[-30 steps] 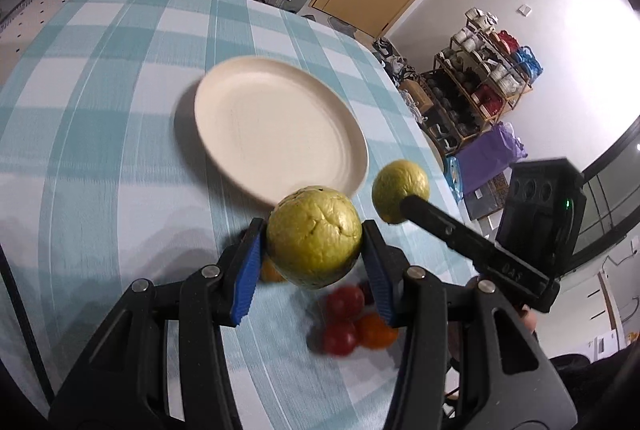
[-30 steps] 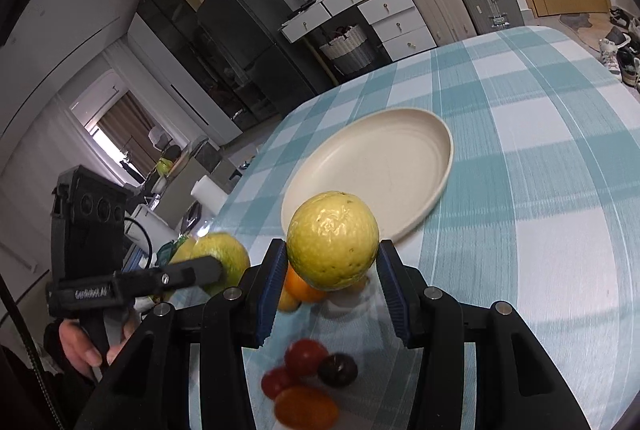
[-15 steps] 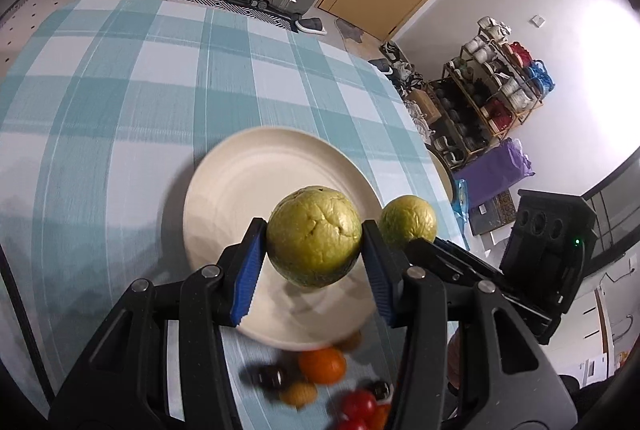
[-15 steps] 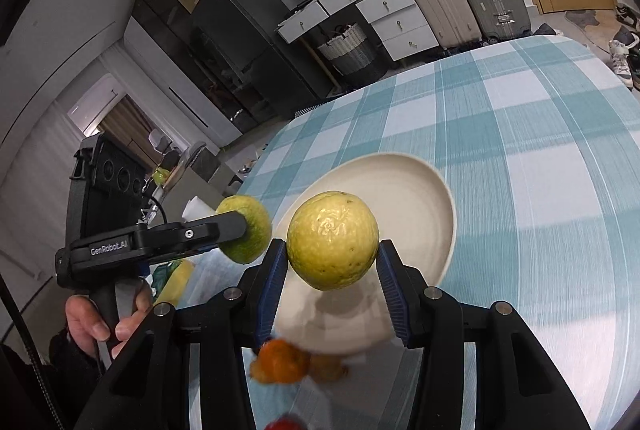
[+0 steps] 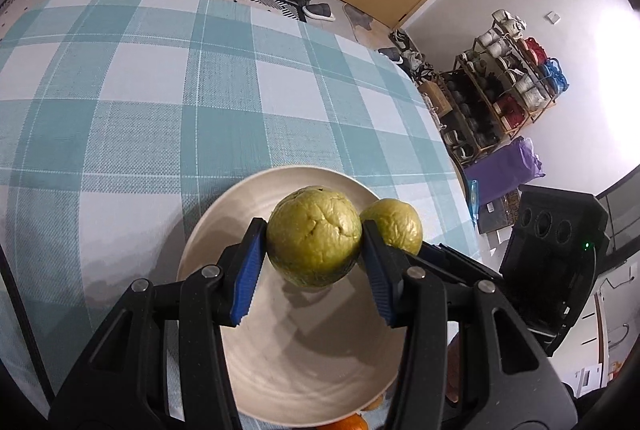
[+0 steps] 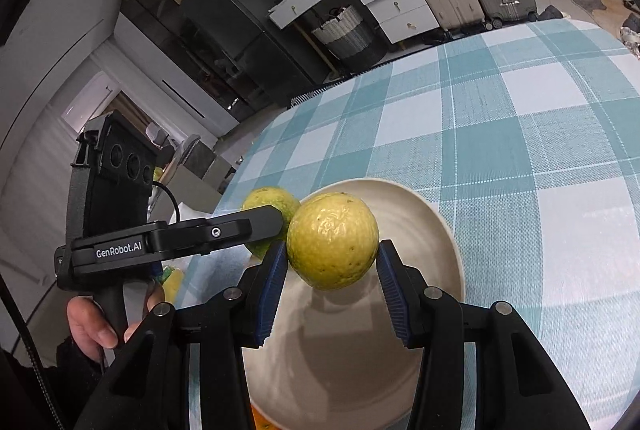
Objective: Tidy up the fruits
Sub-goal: 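Carry both green citrus onto the cream plate and open both tools, then withdraw both tools from the plate back toward the remaining fruits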
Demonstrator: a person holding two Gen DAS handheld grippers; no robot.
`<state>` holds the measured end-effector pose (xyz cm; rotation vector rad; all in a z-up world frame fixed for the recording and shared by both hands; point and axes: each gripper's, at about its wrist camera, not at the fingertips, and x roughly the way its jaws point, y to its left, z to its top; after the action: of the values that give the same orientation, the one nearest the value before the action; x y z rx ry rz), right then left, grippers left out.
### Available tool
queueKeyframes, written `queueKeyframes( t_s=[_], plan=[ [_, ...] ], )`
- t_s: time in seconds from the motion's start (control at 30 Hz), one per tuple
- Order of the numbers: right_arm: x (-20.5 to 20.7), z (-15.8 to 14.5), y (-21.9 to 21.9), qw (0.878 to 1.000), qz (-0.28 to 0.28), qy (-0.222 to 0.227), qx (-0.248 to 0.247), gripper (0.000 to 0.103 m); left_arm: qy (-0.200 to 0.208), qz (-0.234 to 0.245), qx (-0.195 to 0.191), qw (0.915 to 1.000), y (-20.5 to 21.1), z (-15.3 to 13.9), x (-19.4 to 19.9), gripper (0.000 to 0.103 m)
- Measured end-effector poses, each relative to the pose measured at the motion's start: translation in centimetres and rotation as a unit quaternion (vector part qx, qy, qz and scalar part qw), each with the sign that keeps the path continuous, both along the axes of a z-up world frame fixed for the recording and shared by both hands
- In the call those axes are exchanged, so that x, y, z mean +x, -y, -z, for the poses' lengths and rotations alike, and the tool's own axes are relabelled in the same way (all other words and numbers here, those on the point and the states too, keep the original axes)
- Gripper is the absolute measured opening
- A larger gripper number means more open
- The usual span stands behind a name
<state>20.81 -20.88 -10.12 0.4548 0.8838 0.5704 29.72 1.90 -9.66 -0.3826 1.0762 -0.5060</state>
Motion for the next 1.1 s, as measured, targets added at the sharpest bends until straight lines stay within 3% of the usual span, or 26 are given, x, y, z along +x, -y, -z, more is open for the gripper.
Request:
queueKeyframes(
  t_s=[0.27,0.53,0.67,1.0,1.1],
  plan=[
    [1.4,1.0,-0.4,1.000,0.000,-0.015,-0.020,0.047,-0.012,0.000,0.004,0.9999,0.5,1.1,1.3,0.045],
    [0.7,-0.5,-0.1,0.999,0.014,0.017,-0.027,0.052,0.021,-0.004,0.014,0.9997,0.5,-1.3,0.3,0.052],
    [-0.5,-1.8,0.8,0.999,0.029,0.032,-0.022,0.052,0.031,-0.020,0.029,0.9989,-0.1,-2.2,-1.2,0.060],
    [-5.4,-4.8,1.9,0.995,0.051,0.063,-0.064,0.053,0.061,-0.048,0.072,0.9944,-1.7,-4.6,-7.0,0.069],
    [-7.0,-5.3,2.0,0.993,0.055,0.072,-0.073,0.059,0.064,-0.057,0.079,0.9931,-2.3,-5.0,-8.9,0.070]
  ],
)
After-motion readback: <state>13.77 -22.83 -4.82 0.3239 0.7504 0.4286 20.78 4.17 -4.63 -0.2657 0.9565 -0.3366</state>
